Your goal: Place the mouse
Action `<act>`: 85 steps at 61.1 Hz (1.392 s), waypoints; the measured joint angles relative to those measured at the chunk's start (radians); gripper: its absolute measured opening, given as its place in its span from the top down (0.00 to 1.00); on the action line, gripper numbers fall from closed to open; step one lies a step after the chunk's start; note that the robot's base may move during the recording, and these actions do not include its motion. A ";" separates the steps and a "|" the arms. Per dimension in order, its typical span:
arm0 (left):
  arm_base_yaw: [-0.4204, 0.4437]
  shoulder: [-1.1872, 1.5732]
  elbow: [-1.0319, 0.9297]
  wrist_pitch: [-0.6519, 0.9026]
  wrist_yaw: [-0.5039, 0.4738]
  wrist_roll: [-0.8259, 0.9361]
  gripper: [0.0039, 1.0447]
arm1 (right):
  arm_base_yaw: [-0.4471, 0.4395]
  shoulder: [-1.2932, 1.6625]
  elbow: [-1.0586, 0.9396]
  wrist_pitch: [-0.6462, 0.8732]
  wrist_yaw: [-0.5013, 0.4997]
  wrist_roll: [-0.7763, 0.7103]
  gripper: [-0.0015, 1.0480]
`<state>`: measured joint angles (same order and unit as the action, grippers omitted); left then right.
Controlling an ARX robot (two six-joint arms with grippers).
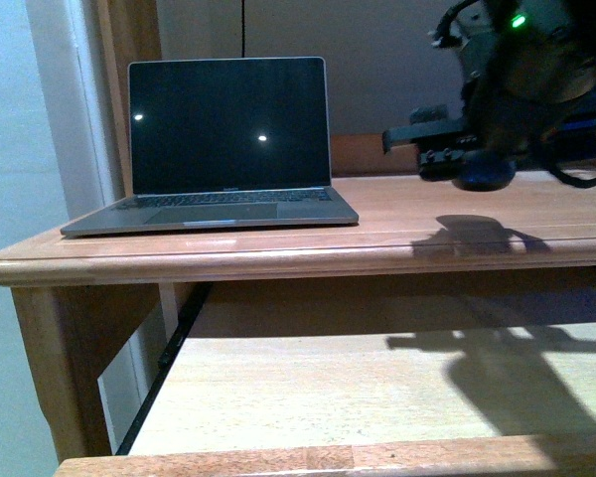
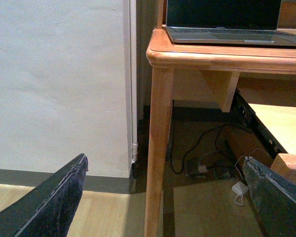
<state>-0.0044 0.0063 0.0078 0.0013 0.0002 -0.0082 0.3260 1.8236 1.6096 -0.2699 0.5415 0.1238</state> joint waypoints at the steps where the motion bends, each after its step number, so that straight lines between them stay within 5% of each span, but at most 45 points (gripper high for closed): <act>1: 0.000 0.000 0.000 0.000 0.000 0.000 0.07 | 0.001 0.012 0.012 -0.003 0.005 0.000 0.45; 22: 0.000 0.000 0.000 0.000 0.000 0.000 0.07 | 0.003 0.264 0.252 -0.016 0.073 0.013 0.45; 35: 0.000 0.000 0.000 0.000 0.000 0.000 0.07 | 0.002 0.270 0.215 0.118 0.069 0.014 0.07; 45: 0.000 0.000 0.000 0.000 0.000 0.000 0.07 | -0.036 0.180 0.087 0.211 -0.019 0.034 0.07; 66: 0.000 0.000 0.000 0.000 0.000 0.000 0.07 | -0.257 -0.557 -0.676 0.444 -0.567 0.010 0.07; 85: 0.000 0.000 0.000 0.000 0.000 0.000 0.07 | -0.507 -1.019 -1.220 0.369 -1.009 -0.114 0.07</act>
<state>-0.0044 0.0063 0.0082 0.0013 0.0002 -0.0082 -0.1806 0.8051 0.3901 0.0986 -0.4675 0.0093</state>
